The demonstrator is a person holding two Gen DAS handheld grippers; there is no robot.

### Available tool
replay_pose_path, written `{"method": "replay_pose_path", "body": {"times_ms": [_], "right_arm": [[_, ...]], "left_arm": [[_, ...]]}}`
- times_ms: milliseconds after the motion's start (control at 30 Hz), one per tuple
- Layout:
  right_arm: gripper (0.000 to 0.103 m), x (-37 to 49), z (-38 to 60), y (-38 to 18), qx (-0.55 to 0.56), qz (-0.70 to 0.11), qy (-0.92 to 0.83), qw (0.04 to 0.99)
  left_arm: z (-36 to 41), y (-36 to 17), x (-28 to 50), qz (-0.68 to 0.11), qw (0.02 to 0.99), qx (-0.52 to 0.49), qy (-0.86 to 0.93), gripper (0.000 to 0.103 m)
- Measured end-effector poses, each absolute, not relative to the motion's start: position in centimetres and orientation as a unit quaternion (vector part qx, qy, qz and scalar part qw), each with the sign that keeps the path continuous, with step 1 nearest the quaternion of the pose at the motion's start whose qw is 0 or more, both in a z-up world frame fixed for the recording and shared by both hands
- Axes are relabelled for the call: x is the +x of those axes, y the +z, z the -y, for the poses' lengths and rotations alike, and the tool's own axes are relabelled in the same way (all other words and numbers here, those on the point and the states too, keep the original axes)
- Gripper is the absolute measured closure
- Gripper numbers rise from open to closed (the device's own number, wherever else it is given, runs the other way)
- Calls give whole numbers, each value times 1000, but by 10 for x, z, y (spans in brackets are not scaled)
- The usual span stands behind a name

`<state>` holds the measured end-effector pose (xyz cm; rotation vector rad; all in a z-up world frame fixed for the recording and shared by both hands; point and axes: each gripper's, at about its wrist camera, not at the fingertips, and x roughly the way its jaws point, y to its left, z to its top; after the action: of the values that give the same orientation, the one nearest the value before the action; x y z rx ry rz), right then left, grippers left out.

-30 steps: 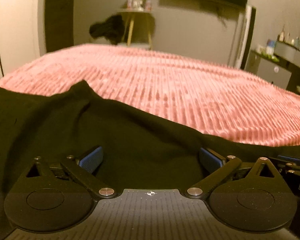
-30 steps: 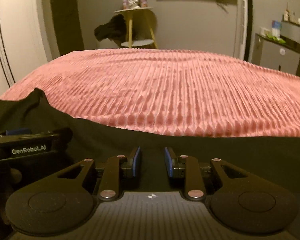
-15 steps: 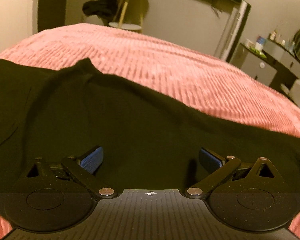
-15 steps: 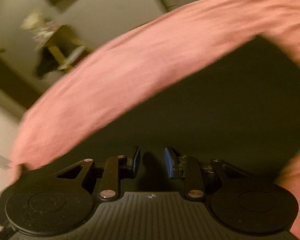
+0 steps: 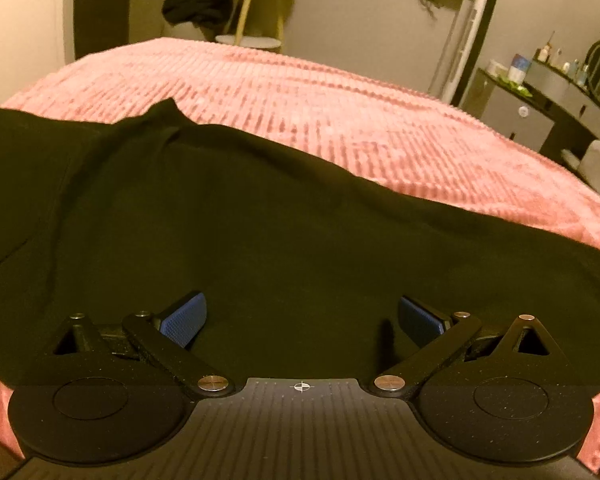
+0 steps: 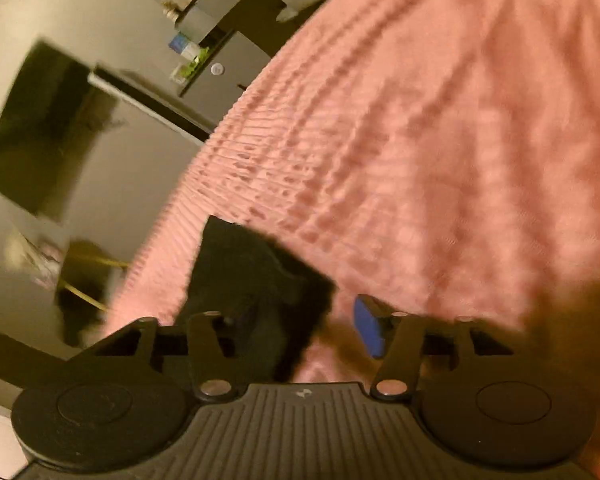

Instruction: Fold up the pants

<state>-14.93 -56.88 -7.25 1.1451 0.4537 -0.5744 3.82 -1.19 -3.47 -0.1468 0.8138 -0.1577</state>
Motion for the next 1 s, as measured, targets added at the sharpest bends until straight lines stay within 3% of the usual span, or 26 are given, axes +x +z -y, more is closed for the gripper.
{"method": "replay_pose_path", "body": {"times_ms": [233,367,433,633,733,767,800,833,1000], "right_arm": [[58,-125,581,-95,572,-189,-250,758],[80,-123,572,-82,539,-189,-257,780],[84,-129,568,-74,530,-179,-249,790],[83,-127,558,-55,516,-141,-227,814],[64,-115,562,-63,526,-158,-227,804],[65,-112,564,-69,532,-173,-231,796],[67,-109,565,-72,532,-183,-239,792],[83,-107,565,-74,525,-189,-250,791],[89,-98,545,-40,496,-179,-262,808]], "left_arm": [[14,-33,33,-399,909,-87,-78,0],[13,-30,32,-399,907,-103,-81,0],[12,-29,31,-397,906,-117,-85,0],[15,-31,32,-397,905,-117,-95,0],[17,-31,31,-396,905,-115,-101,0],[16,-31,31,-397,905,-116,-102,0],[16,-31,31,-397,904,-117,-103,0],[15,-31,32,-398,904,-117,-103,0],[13,-31,32,-401,902,-117,-106,0]]}}
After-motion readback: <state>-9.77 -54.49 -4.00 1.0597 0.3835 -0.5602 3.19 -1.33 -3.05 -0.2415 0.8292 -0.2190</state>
